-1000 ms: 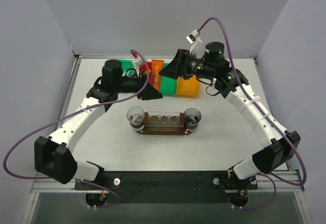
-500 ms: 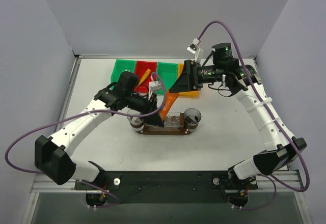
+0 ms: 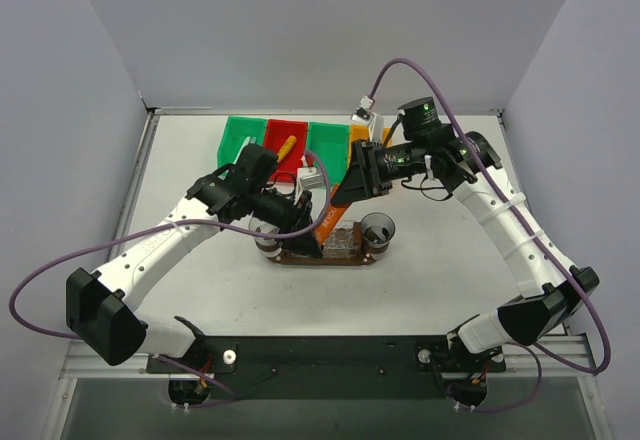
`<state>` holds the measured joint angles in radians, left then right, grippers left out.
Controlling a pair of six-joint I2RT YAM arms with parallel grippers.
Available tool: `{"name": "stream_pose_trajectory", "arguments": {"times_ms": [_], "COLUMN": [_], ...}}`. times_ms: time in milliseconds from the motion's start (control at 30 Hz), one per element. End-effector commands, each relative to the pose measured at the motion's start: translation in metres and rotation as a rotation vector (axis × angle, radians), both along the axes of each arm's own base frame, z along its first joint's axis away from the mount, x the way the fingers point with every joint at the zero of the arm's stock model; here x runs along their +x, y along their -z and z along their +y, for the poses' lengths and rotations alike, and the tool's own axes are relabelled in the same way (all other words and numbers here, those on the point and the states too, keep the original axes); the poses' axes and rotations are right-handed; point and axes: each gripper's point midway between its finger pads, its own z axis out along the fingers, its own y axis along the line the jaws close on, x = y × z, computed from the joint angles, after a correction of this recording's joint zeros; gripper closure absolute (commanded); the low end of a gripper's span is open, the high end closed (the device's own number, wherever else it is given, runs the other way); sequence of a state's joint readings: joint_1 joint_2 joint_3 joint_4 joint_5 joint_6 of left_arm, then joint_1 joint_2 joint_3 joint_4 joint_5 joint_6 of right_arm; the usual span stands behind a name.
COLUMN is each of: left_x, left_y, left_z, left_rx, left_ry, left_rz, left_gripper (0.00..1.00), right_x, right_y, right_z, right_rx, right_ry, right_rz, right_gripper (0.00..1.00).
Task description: Prepare toiletry sets of a toothbrush and toothpaste on the tray
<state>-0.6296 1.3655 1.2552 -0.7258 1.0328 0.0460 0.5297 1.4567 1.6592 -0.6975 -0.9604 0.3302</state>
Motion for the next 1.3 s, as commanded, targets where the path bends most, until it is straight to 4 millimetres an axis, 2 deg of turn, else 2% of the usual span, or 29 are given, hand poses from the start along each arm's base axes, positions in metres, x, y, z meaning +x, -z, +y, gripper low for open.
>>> {"name": "stream_pose_trajectory", "arguments": {"times_ms": [0,267,300,367,433,467,533,567,600,667,700,733,767,800,867,933,967,1033,1067,1100,1133,1200,1267], "left_x": [0.0,0.002,0.002,0.005,0.012,0.014,0.029,0.035,0.047,0.058,0.067,0.071,0.073,0.076,0.086,0.103,0.11,0.127,0.131,0.138,0.14,0.142,0.142], "left_y": [-0.027,-0.027,-0.028,-0.027,-0.028,-0.029,-0.031,-0.03,-0.032,-0.036,-0.046,-0.051,-0.05,-0.063,-0.067,-0.068,-0.068,-0.059,-0.056,-0.043,-0.047,-0.039,-0.041], "left_z": [-0.003,-0.003,-0.003,-0.004,-0.006,-0.007,-0.008,-0.007,-0.002,0.001,0.006,0.008,0.012,0.016,0.028,0.05,0.06,0.085,0.093,0.107,0.113,0.122,0.123], "left_rx": [-0.076,-0.07,-0.072,-0.066,-0.061,-0.058,-0.046,-0.036,-0.017,-0.025,-0.046,-0.057,-0.061,-0.101,-0.124,-0.143,-0.142,-0.104,-0.076,0.005,0.025,0.09,0.092], "left_ry": [0.023,0.006,0.006,-0.011,-0.047,-0.069,-0.162,-0.203,-0.282,-0.362,-0.424,-0.465,-0.493,-0.534,-0.613,-0.738,-0.788,-0.916,-0.957,-1.023,-1.046,-1.062,-1.062], "left_rz": [-0.093,-0.102,-0.104,-0.104,-0.117,-0.11,-0.14,-0.156,-0.2,-0.227,-0.274,-0.272,-0.273,-0.31,-0.302,-0.283,-0.273,-0.25,-0.252,-0.265,-0.285,-0.308,-0.324], "left_gripper": [1.0,1.0,1.0,1.0,0.99,0.9,0.64,0.44,0.4,0.33,0.31,0.3,0.28,0.27,0.24,0.23,0.23,0.23,0.23,0.23,0.23,0.23,0.23], "right_x": [-0.012,-0.012,-0.012,-0.011,-0.01,-0.009,-0.003,-0.001,0.006,0.014,0.017,0.026,0.026,0.027,0.035,0.028,0.036,0.028,0.031,0.032,0.026,0.035,0.037], "right_y": [0.005,0.006,0.006,0.005,0.003,0.002,0.001,-0.002,-0.001,-0.005,-0.006,-0.004,-0.01,-0.01,-0.013,-0.012,-0.011,-0.008,-0.003,-0.001,0.0,0.008,0.02], "right_z": [0.0,-0.001,-0.001,-0.002,-0.003,-0.004,-0.008,-0.013,-0.019,-0.032,-0.038,-0.048,-0.056,-0.06,-0.075,-0.072,-0.08,-0.068,-0.067,-0.063,-0.054,-0.052,-0.041], "right_rx": [-0.018,-0.021,-0.021,-0.021,-0.021,-0.023,-0.037,-0.041,-0.065,-0.092,-0.111,-0.159,-0.168,-0.193,-0.26,-0.306,-0.366,-0.398,-0.434,-0.452,-0.46,-0.53,-0.569], "right_ry": [-0.033,-0.03,-0.03,-0.025,-0.017,-0.011,0.019,0.04,0.081,0.155,0.181,0.246,0.282,0.308,0.397,0.391,0.446,0.41,0.421,0.421,0.39,0.413,0.387], "right_rz": [0.015,0.021,0.021,0.019,0.007,-0.007,-0.038,-0.062,-0.089,-0.146,-0.181,-0.223,-0.261,-0.293,-0.367,-0.418,-0.458,-0.495,-0.509,-0.521,-0.542,-0.576,-0.584], "right_gripper": [0.71,0.83,0.85,0.99,1.0,1.0,1.0,1.0,1.0,1.0,1.0,1.0,1.0,1.0,1.0,1.0,1.0,1.0,1.0,1.0,1.0,1.0,1.0]}}
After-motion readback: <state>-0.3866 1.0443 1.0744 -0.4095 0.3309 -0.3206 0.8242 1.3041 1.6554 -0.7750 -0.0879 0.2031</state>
